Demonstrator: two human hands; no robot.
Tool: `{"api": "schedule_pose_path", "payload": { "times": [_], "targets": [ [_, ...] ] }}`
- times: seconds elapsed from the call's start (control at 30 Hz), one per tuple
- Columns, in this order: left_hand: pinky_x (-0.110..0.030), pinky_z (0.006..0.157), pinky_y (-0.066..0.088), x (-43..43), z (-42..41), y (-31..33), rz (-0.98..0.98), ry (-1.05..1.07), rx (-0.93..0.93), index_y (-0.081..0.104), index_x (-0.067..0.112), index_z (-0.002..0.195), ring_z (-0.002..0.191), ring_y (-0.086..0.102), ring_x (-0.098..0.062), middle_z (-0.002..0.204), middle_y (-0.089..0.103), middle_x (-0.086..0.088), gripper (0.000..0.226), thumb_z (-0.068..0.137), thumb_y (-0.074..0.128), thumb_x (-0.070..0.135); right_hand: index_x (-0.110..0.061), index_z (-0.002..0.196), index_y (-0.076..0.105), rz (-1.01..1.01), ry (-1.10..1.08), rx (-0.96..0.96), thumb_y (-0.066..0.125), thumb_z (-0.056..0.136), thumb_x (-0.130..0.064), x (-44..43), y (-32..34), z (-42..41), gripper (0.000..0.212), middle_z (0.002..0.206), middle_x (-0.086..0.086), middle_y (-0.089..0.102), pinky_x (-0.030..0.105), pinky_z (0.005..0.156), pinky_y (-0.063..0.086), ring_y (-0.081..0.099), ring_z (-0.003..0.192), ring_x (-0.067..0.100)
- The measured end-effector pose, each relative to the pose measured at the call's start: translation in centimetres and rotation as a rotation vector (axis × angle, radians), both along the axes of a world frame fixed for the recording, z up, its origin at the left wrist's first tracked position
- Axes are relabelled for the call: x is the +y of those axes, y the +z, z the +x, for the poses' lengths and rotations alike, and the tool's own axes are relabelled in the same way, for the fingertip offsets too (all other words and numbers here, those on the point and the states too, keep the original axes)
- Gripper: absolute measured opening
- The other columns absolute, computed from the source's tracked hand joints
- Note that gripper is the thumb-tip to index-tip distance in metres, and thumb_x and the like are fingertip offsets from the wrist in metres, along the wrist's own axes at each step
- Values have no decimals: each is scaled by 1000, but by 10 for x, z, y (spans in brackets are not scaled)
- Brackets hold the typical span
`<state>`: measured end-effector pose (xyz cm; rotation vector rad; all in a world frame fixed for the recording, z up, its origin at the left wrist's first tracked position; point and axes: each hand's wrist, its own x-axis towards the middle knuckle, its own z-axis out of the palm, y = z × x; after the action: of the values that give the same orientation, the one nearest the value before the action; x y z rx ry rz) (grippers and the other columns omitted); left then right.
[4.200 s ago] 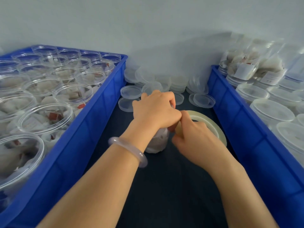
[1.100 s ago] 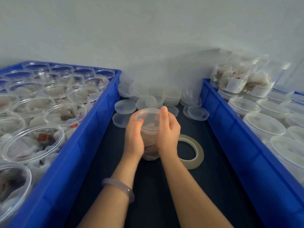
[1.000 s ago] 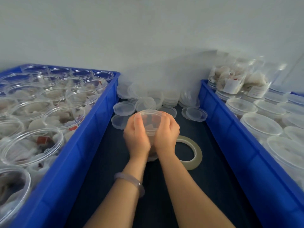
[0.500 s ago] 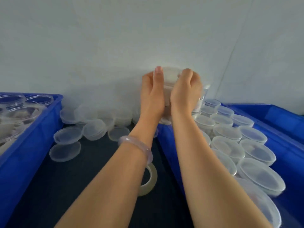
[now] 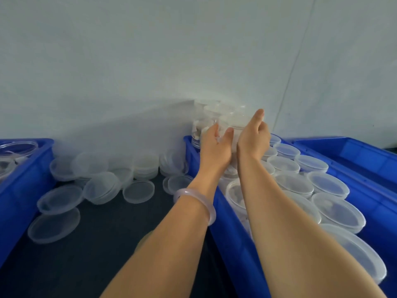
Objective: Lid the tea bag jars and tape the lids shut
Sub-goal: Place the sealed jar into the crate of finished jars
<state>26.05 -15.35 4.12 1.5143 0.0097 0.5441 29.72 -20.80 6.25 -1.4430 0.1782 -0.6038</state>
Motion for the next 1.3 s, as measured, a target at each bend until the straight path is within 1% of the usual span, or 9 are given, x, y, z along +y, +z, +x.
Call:
{"api": "schedule_pose_path", "payload": {
  "times": [0.07,0.17,0.27,0.37,0.5,0.67,0.9,1.17,1.3],
  "targets": [
    [-8,86,37,2,-1,-1,9,10,-16,40,9,141,115,51,5,116,54,18,48,97,50,25,-15,124,59,-10,48,32,28,95,-62,0,0,1,64,120,1,62,33,92,38,54,113,20],
    [-17,93,34,16,-8,1,-7,101,16,41,14,141,122,49,-9,132,54,6,47,97,51,28,-11,139,47,-193,-64,-6,35,98,-54,0,7,-9,60,141,8,49,39,112,26,36,134,25],
    [-26,86,37,46,-28,12,42,200,-44,63,19,107,92,53,-9,102,62,1,19,97,48,19,-8,126,56,-458,-225,-375,51,95,-26,16,19,-38,37,130,10,55,33,106,28,41,124,27],
    [-35,76,42,82,-61,33,-31,252,-64,52,22,75,76,52,-13,76,52,2,22,96,47,19,-9,108,66,-490,33,-484,53,91,-13,65,26,-65,22,108,6,65,36,95,42,53,109,25],
    [-36,83,49,146,-112,50,-32,401,-17,63,10,85,91,63,-25,89,66,-9,21,96,48,20,-16,92,65,-498,564,-300,58,87,-13,150,10,-116,8,97,3,69,32,82,49,62,92,17],
    [-26,81,40,230,-188,21,117,718,141,61,15,100,100,58,-18,96,59,3,20,98,42,20,-10,94,58,-746,843,-358,54,90,-11,254,-20,-178,6,86,0,58,18,59,28,51,79,16],
    [-44,109,31,290,-245,-12,402,897,707,55,10,125,125,47,-33,133,54,-16,37,97,37,25,-10,131,47,-1428,1036,-303,48,94,-25,323,-64,-214,41,128,12,55,37,87,39,48,118,32],
    [-49,109,30,289,-236,-9,329,934,682,55,2,124,120,52,-34,127,58,-18,49,97,36,38,-7,137,45,-1335,1125,-277,50,96,-21,314,-56,-219,43,136,16,52,45,106,36,43,128,35],
    [-46,106,34,282,-242,7,372,988,513,57,10,119,118,52,-31,125,59,-12,41,97,37,38,-7,131,49,-949,1152,-276,41,101,-18,310,-37,-237,33,135,15,52,38,102,39,49,123,29]
  ]
}}
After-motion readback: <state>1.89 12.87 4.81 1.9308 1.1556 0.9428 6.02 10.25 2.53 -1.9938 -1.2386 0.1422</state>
